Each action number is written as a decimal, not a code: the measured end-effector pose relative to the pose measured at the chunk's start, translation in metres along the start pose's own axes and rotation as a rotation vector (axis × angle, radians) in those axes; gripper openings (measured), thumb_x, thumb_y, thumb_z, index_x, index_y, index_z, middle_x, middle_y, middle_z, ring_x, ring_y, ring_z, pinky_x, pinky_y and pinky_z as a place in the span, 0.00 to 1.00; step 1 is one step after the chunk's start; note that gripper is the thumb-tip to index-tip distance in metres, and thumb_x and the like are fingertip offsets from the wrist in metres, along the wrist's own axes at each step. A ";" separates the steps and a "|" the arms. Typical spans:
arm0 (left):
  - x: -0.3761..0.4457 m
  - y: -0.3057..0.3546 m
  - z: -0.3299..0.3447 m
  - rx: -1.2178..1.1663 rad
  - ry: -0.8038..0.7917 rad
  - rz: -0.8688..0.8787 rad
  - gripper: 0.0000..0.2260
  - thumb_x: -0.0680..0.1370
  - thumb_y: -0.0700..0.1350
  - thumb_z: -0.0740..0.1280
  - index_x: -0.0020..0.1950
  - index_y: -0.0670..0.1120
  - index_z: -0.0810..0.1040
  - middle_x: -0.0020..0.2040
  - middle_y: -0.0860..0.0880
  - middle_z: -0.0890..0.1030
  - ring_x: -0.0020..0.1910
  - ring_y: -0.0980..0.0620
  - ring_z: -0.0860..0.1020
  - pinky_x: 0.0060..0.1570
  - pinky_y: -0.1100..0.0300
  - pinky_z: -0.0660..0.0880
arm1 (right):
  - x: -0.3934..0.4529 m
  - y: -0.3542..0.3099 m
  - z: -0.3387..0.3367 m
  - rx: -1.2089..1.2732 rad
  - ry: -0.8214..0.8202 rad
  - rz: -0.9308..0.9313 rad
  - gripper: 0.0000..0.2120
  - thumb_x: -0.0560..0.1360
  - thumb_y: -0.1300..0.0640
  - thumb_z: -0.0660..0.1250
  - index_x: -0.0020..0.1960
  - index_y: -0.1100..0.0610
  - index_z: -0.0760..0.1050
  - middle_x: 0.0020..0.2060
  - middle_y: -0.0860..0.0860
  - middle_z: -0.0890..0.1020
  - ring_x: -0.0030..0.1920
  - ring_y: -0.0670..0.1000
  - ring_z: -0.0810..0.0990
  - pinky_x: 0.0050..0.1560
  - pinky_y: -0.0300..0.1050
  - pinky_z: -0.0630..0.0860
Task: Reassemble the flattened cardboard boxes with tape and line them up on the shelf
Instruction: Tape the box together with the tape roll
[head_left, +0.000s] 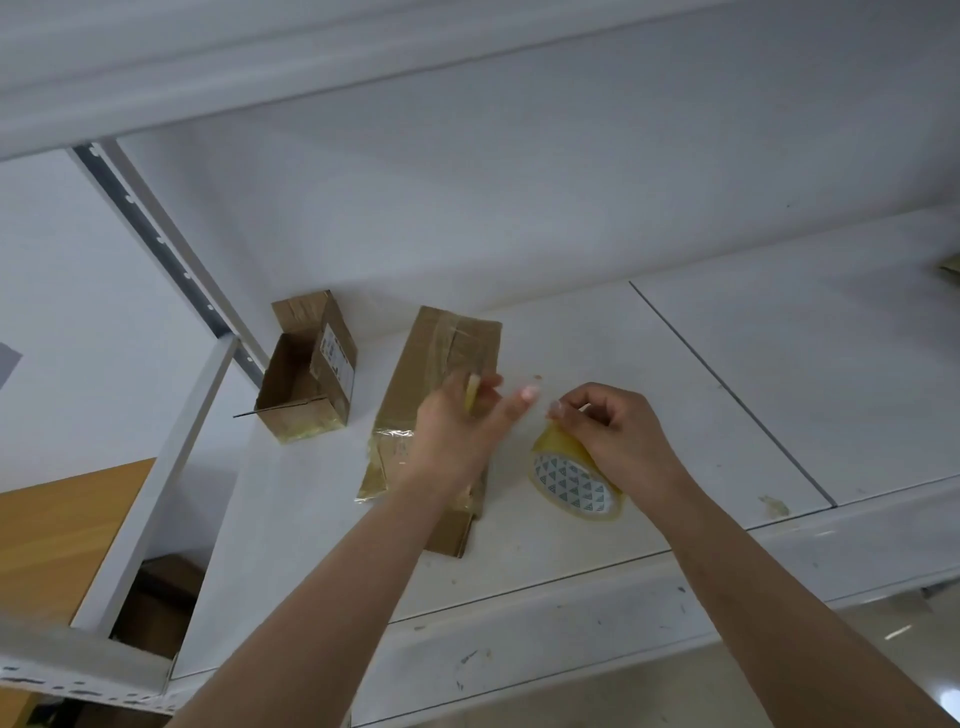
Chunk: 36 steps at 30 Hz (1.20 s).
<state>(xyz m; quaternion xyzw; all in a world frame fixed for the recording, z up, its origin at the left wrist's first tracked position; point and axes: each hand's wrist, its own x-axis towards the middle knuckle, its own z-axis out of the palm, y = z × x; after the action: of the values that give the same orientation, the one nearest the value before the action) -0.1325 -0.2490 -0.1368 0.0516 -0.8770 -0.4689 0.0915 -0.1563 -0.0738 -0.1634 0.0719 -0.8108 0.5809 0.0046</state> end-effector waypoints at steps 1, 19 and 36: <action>-0.004 0.003 0.005 -0.001 -0.040 -0.023 0.31 0.62 0.75 0.67 0.51 0.52 0.80 0.42 0.58 0.82 0.43 0.64 0.79 0.38 0.68 0.73 | 0.000 0.000 0.001 0.001 0.001 -0.010 0.08 0.75 0.48 0.70 0.39 0.50 0.81 0.34 0.48 0.82 0.38 0.53 0.82 0.46 0.58 0.80; -0.072 0.003 0.052 -0.485 -0.139 -0.383 0.04 0.75 0.46 0.73 0.41 0.49 0.84 0.35 0.53 0.80 0.30 0.58 0.73 0.34 0.67 0.69 | -0.019 0.049 0.004 -0.573 0.390 -0.340 0.08 0.79 0.52 0.64 0.54 0.53 0.79 0.29 0.47 0.79 0.25 0.55 0.76 0.28 0.38 0.63; -0.015 -0.069 -0.098 -0.041 0.230 -0.015 0.26 0.65 0.68 0.68 0.59 0.58 0.81 0.52 0.70 0.77 0.44 0.82 0.72 0.42 0.81 0.68 | -0.017 0.014 0.061 -0.424 0.075 -0.213 0.33 0.77 0.35 0.54 0.76 0.51 0.62 0.68 0.56 0.72 0.66 0.58 0.71 0.63 0.57 0.70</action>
<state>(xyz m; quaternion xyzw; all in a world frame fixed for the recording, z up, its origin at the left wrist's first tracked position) -0.0971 -0.3642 -0.1430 0.1096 -0.8505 -0.4783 0.1892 -0.1367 -0.1252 -0.1977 0.1327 -0.9018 0.3959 0.1110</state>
